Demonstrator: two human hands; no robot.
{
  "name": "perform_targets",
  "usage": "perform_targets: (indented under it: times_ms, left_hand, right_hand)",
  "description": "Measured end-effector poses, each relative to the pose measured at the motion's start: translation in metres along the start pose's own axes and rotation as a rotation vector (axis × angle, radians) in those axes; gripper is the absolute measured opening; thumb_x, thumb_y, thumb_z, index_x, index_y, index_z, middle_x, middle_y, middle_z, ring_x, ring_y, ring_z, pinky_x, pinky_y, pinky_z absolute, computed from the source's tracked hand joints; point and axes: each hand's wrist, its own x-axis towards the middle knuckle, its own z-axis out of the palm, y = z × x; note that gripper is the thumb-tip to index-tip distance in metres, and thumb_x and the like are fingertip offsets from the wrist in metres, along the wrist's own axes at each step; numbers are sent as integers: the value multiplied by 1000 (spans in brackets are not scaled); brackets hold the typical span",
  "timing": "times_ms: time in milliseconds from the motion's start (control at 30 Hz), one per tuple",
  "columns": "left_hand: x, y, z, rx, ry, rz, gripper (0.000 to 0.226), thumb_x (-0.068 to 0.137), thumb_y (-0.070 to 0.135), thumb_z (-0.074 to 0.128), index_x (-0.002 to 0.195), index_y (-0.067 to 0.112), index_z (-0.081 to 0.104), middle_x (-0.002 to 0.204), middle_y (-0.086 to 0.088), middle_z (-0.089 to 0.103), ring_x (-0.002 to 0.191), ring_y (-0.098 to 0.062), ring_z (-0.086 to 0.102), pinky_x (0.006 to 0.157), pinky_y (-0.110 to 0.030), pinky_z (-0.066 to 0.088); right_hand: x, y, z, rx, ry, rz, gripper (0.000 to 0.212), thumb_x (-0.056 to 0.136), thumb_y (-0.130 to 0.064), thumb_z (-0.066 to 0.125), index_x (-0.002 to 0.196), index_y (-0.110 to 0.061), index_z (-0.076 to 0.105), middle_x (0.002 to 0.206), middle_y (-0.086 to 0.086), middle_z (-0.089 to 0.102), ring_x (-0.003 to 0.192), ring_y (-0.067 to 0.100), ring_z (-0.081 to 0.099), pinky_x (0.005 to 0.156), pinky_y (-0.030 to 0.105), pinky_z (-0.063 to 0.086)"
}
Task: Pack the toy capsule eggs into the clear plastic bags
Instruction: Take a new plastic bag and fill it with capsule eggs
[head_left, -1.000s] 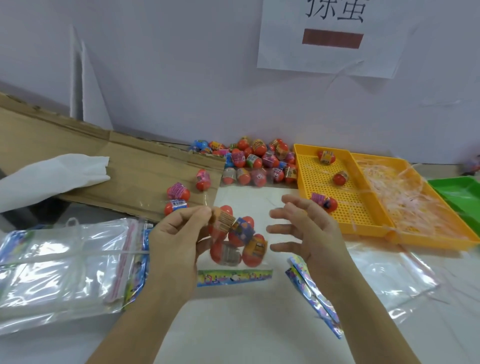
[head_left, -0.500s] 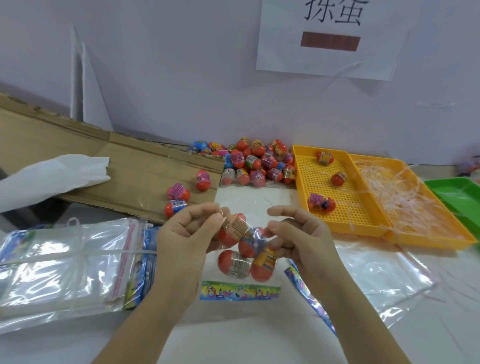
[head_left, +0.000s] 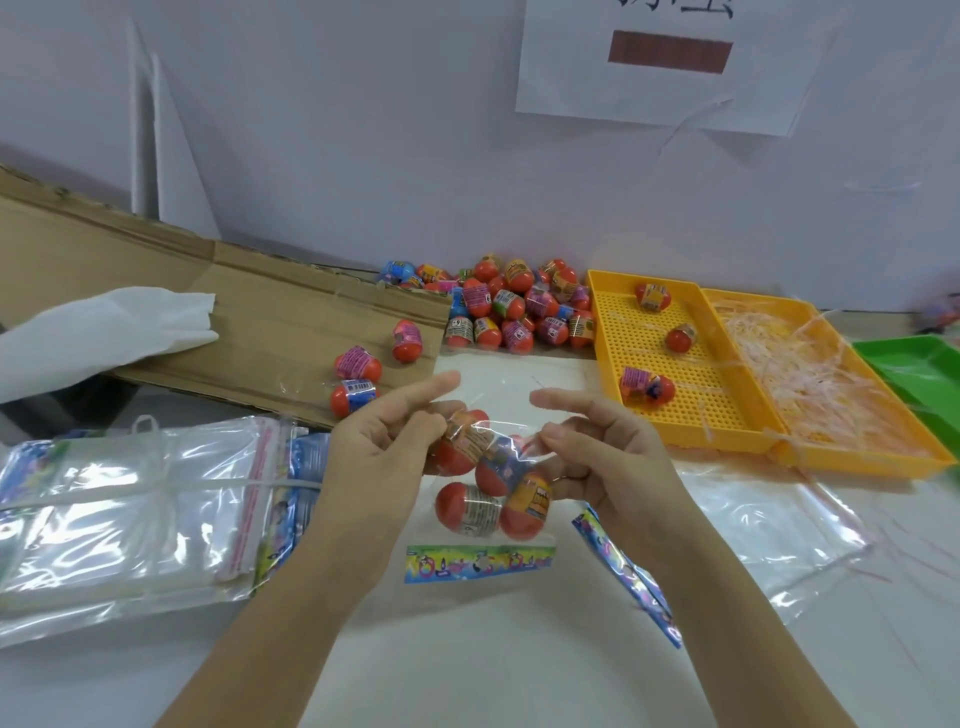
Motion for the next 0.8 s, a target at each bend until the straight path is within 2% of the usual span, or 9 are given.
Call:
perform_targets:
  times_ms: [133,267,433,533,633,800]
  left_hand:
    - [-1,2,0,8,-52,11,59,95,-7,44,85,39,79,87,8,76,63,-1,64,58,-14,51]
    - [-2,4,-1,3,-53,72,57,95,-8,44,76,32,80,89,7,76,66,-3,65,58,-15,53]
    - [-3,4,-2,-4,-92,113,61,92,-14,39,58,25,72,91,5,76,81,-8,70,69,-22,59]
    - [-5,6,-2,-26,-137,121,66,92,-15,36,54,27,69,89,10,74,77,-2,67,66,-20,56]
    - [-5,9,-2,-77,-163,100,66,93,-14,35,49,27,64,88,13,73,76,0,66,64,-19,55]
    - [-5,11,-2,-233,-200,31,56,83,-12,37,44,22,59,89,8,72,72,-7,66,61,-21,55]
  right_hand:
    - [1,2,-1,18,-36,-11,30,73,-15,64,96,-27,78,80,10,74,62,18,69,53,28,56]
    - [1,2,0,51,-77,-33,24,75,-11,60,83,-22,79,77,8,74,59,17,69,51,28,56]
    - [1,1,-2,146,-148,-52,25,82,-2,60,68,-17,75,73,8,73,51,11,65,47,22,52]
    - [1,1,-2,187,-171,-63,31,78,3,54,63,-16,73,68,6,71,46,8,59,45,20,50]
    - [0,1,-1,204,-213,-80,35,78,4,48,63,-16,72,68,3,71,49,9,61,45,19,50]
    - [-1,-1,-1,180,-237,-110,38,78,5,46,64,-17,72,71,4,72,56,11,65,45,19,51]
